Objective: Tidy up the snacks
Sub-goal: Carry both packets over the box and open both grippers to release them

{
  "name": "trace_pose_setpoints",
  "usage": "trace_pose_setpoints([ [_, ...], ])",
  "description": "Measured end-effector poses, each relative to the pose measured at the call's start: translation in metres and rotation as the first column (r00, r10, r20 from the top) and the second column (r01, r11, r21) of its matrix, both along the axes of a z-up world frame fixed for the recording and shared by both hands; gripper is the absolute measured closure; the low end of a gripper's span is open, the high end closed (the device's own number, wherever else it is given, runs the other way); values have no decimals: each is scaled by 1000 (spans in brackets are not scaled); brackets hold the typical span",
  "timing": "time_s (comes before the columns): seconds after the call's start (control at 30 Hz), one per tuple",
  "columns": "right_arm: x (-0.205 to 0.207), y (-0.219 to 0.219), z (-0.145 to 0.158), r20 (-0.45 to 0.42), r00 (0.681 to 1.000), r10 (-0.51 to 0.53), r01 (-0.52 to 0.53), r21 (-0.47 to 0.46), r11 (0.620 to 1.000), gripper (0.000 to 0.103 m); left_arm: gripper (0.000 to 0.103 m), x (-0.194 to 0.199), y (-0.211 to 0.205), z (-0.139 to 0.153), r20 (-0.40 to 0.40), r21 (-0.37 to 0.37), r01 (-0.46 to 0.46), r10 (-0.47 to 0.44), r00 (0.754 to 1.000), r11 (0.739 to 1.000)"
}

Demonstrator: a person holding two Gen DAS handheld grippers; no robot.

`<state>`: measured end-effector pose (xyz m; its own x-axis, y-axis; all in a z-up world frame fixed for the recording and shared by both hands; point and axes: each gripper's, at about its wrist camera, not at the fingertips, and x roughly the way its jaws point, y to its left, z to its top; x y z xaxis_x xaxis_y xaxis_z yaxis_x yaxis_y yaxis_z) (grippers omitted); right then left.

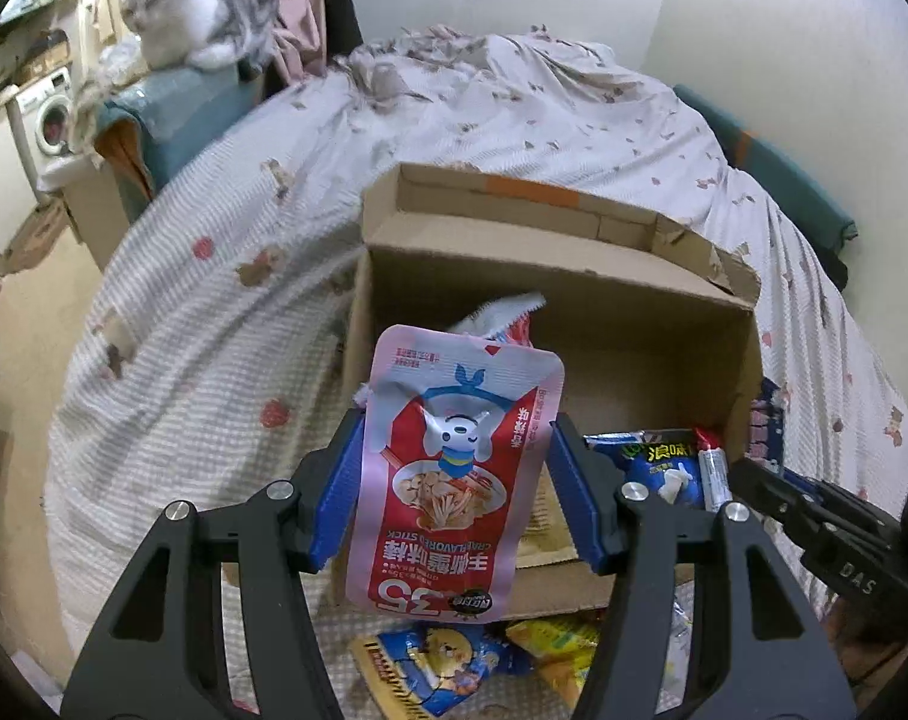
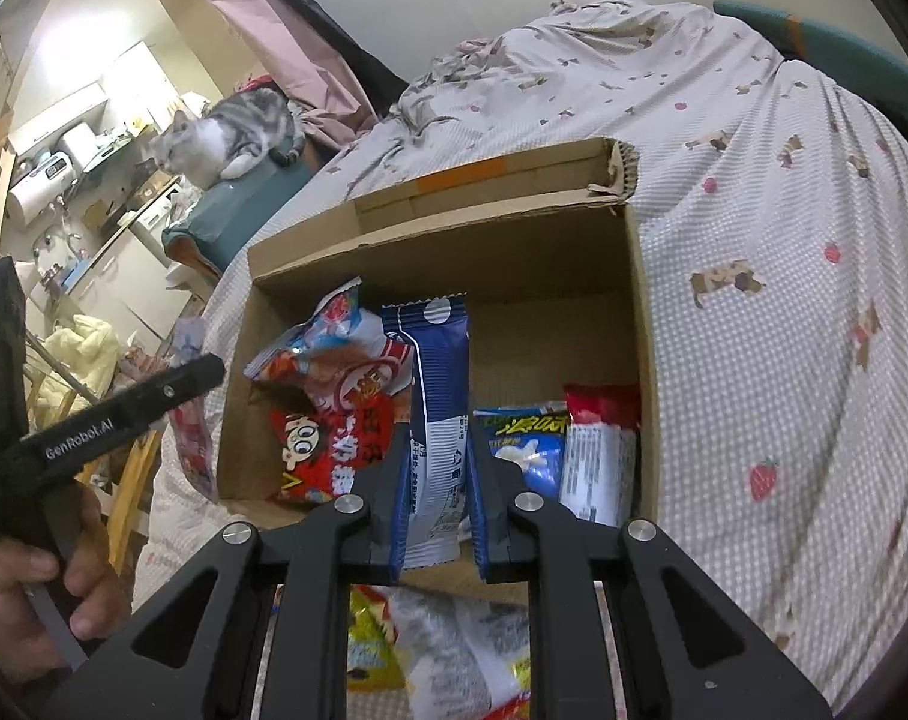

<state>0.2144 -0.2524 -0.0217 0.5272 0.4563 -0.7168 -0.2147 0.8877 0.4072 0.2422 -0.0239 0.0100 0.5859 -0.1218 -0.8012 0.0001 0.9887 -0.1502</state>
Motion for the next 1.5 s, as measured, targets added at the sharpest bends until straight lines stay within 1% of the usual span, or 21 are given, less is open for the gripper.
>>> trace_pose_setpoints([
  [0.1, 2, -2, -13, -39, 999, -7, 7, 9, 1000, 86, 47, 1, -3, -7, 14, 30, 12, -12, 1000, 999],
  [0.2, 3, -1, -20, -64, 998, 5, -3, 21, 1000, 86, 47, 2, -3, -11, 11, 16, 20, -20, 1000, 1000],
  [0.37, 7, 3, -24, -87, 996, 18, -15, 45, 999, 86, 47, 4, 3, -20, -24, -21, -18, 17, 1000, 1000],
  [0.53, 10, 6, -28, -110, 994, 22, -16, 56, 998, 86, 45, 5, -1, -28, -51, -14, 6, -7, 999, 1000],
  [0.7, 10, 4, -33, -135, 991, 13, -5, 61, 998, 86, 45, 3, -3, -26, -26, -12, 5, -6, 1000, 1000],
  [1.03, 7, 9, -31, -113, 993, 32, -26, 54, 998, 86, 45, 0, -2, -25, -24, -7, 15, -15, 1000, 1000],
  [1.13, 9, 9, -32, -113, 993, 24, -19, 40, 999, 86, 45, -2, -3, -22, -5, 15, 16, -16, 1000, 1000],
  [1.2, 10, 7, -33, -118, 993, 17, -11, 48, 999, 85, 45, -2, -5, -22, -2, 16, 25, -25, 1000, 1000],
  [1.23, 11, 6, -34, -122, 992, 15, -8, 52, 999, 82, 45, -3, -5, -22, -3, 19, 27, -27, 1000, 999],
  [1.4, 11, 3, -32, -122, 992, 17, -9, 70, 997, 81, 45, -2, -7, -22, -15, 12, 29, -28, 999, 1000],
  [1.43, 11, 3, -32, -124, 992, 18, -9, 73, 997, 81, 38, -2, -7, -23, -21, 9, 32, -32, 999, 999],
  [1.47, 12, 2, -32, -127, 992, 18, -8, 76, 997, 81, 24, -2, -7, -23, -27, 12, 33, -33, 999, 999],
  [1.5, 12, 1, -32, -131, 991, 16, -5, 80, 997, 79, 19, -2, -7, -23, -26, 22, 29, -28, 999, 999],
])
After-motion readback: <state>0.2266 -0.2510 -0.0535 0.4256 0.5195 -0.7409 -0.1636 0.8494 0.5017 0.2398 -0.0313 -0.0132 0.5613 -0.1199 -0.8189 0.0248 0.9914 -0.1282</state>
